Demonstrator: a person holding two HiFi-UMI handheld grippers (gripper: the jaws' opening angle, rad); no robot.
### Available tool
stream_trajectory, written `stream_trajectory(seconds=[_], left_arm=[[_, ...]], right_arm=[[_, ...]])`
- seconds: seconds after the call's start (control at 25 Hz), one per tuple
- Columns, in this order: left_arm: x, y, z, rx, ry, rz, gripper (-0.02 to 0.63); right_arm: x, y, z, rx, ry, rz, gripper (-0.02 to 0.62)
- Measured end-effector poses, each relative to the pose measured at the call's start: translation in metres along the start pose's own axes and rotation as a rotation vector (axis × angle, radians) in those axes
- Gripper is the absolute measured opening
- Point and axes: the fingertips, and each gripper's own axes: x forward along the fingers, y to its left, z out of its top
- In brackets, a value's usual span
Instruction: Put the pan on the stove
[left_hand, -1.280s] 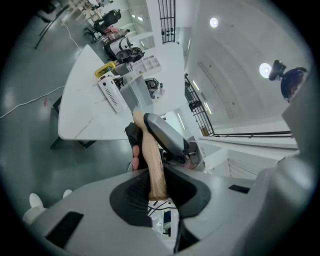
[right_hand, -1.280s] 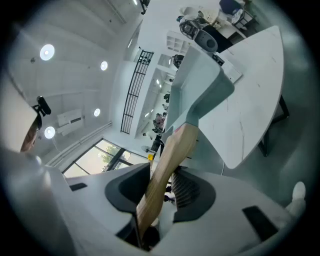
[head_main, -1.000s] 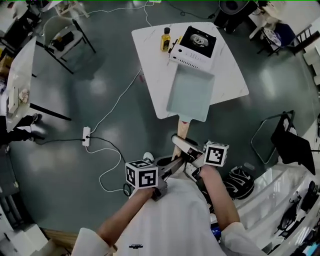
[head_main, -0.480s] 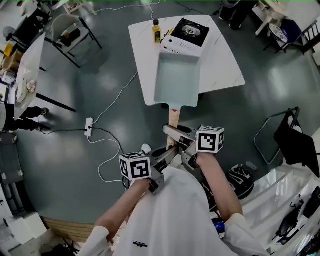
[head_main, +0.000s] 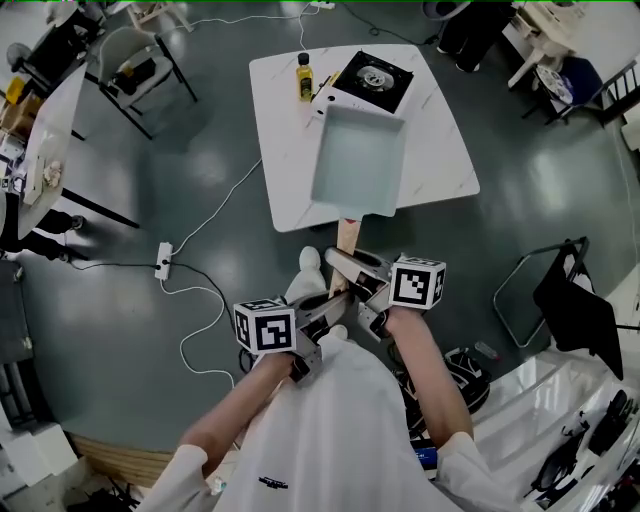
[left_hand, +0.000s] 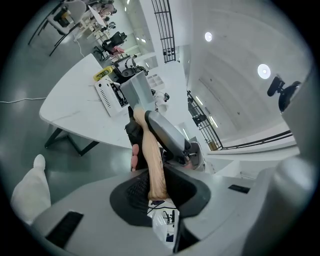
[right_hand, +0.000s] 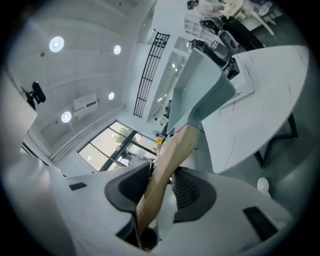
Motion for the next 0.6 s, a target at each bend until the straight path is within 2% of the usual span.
stream_trajectory(seconds=[0.36,0.6], left_arm=[[0.059,0.038,0.125,0.045,0.072,-0.025,0.061],[0.092,0.061,0.195,0.035,0.123,-0.044,0.061]], right_arm=[[0.045,-0.056,0.128,0.032,-0.093,-0.051,0.142],[0.076,-0.086,0.200,0.035,-0.128,-0.073,0.141]])
